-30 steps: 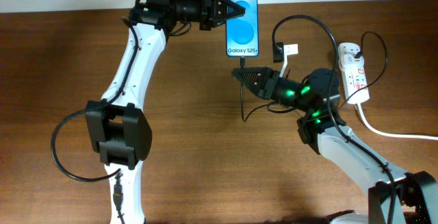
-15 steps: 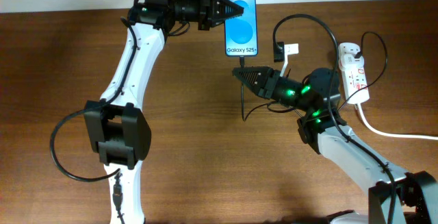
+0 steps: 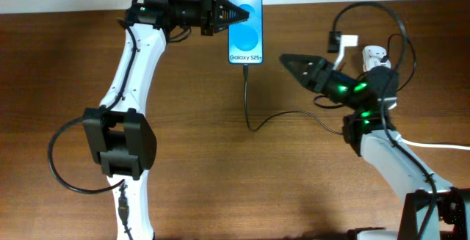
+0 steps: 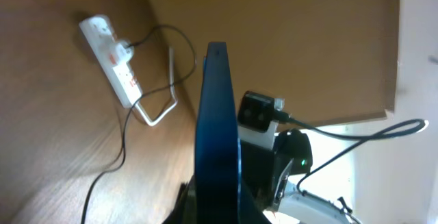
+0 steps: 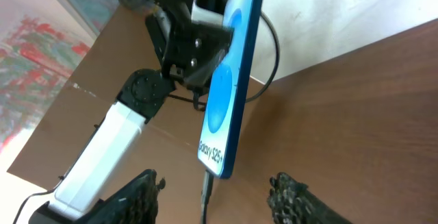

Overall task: Plug charger to phone and switch on socket
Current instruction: 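Open the right gripper off the plug and lower the phone with left, then lay the phone flat on the table and open the left gripper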

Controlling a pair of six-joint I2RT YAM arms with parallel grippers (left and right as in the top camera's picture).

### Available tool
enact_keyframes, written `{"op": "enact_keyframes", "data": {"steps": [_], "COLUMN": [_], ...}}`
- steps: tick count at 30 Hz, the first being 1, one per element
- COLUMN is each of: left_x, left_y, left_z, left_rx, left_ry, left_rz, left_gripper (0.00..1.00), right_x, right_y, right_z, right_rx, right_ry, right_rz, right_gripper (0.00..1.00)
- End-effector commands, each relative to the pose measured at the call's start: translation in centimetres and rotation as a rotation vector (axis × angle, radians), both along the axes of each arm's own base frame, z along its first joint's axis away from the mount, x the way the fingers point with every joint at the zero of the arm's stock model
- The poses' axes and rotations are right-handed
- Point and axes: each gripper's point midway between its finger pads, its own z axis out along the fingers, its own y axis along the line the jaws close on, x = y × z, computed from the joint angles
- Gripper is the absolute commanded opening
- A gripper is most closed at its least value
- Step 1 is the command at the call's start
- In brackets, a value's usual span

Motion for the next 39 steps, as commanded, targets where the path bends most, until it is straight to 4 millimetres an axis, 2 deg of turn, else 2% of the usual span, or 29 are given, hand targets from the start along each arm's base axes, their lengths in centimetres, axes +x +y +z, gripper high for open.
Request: {"op": "enact_keyframes", "data": {"steps": [1, 3, 6, 10, 13, 17, 22, 26, 31, 39], "left_x": [0.5, 0.5, -0.9, -2.5, -2.6, -2.1, -1.2, -0.7, -0.5, -0.8], "left_y": [1.5, 3.4, 4.8, 8.2, 8.4, 8.4, 9.1, 9.8, 10.3, 10.4], "left_z": [-3.1, -6.7, -8.8, -13.4, -14.8, -18.6, -23.1, -25.6, -26.7, -26.8], "left_rx": [0.141, 0.316, 0.425, 0.721, 0.74, 0.753, 0.816, 0.871, 0.909, 0.917], "left_ry": [-0.022, 0.013, -0.035, 0.01, 0.028, 0.089, 0.142, 0.198, 0.197, 0.209], "left_rz": [0.089, 0.153, 0.112, 0.106, 0.085, 0.063, 0.07, 0.109, 0.114, 0.109], "left_gripper": [0.0, 0.0, 0.0, 0.0, 0.0, 0.0, 0.0, 0.0, 0.0, 0.0], "right_x": [-0.6, -0.8, -0.6, 0.2, 0.1, -0.7, -1.8, -2.1, -2.2, -2.2], "right_y": [-0.7, -0.3, -0.3, -0.9, -1.6, -2.8, -3.4, -3.5, -3.7, -3.9], "right_z": [0.1, -0.9, -1.9, -4.3, -5.8, -5.0, -6.0, -6.2, -6.4, -6.5], "right_rx": [-0.024, -0.063, -0.11, -0.276, -0.516, -0.792, -0.853, -0.881, -0.891, -0.902], "right_ry": [-0.004, 0.019, 0.054, 0.174, 0.259, 0.312, 0.364, 0.345, 0.353, 0.36], "right_rz": [0.059, 0.094, 0.106, 0.064, -0.009, -0.087, -0.079, -0.057, -0.058, -0.065], "right_gripper": [0.59, 0.59, 0.59, 0.61, 0.62, 0.66, 0.66, 0.66, 0.66, 0.66]}}
